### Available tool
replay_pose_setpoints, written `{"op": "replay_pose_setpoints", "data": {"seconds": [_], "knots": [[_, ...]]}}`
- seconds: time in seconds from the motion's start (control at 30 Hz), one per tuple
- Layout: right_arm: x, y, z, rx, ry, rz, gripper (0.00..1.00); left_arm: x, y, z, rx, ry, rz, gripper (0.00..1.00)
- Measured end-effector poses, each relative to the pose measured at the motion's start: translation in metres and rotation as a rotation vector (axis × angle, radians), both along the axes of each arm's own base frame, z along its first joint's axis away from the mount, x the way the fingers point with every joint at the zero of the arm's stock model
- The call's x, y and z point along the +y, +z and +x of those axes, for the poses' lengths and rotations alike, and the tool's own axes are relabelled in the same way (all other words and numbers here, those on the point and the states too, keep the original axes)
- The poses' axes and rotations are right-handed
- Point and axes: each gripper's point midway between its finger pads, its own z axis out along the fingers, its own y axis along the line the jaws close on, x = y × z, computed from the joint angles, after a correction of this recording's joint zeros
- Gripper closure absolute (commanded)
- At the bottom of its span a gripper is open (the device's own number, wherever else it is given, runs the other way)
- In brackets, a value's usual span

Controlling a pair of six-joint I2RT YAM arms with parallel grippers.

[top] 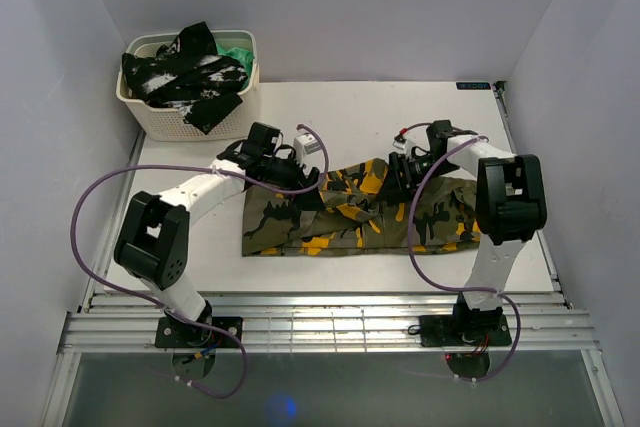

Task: Fold and stack the trousers
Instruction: Fold the trousers

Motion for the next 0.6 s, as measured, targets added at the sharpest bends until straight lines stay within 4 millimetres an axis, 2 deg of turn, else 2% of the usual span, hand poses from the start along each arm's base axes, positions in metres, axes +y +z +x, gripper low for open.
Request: {"op": "replay_pose_setpoints", "data": {"seconds": [0.13, 0.23, 0.4, 0.47, 0.6], "knots": [[0.012, -0.007, -0.006, 0.054, 0.003, 0.011, 0.36, -0.007, -0.012, 0.004, -0.018, -0.044, -0.031, 0.02], [0.019, -0.011, -0.008, 0.073, 0.011, 0.02, 0.41, -0.013, -0.028, 0.009, -0.015, -0.062, -0.042, 0.02], [0.023, -0.024, -0.011, 0.126, 0.01, 0.015, 0.54, -0.023, -0.055, 0.006, 0.013, -0.101, -0.034, 0.02], [0.023, -0.026, -0.011, 0.137, 0.008, 0.014, 0.59, -0.028, -0.059, 0.0, 0.026, -0.129, -0.039, 0.09], [0.024, -0.024, -0.008, 0.131, 0.005, 0.015, 0.68, -0.04, -0.054, -0.015, 0.031, -0.193, -0.075, 0.25]]}}
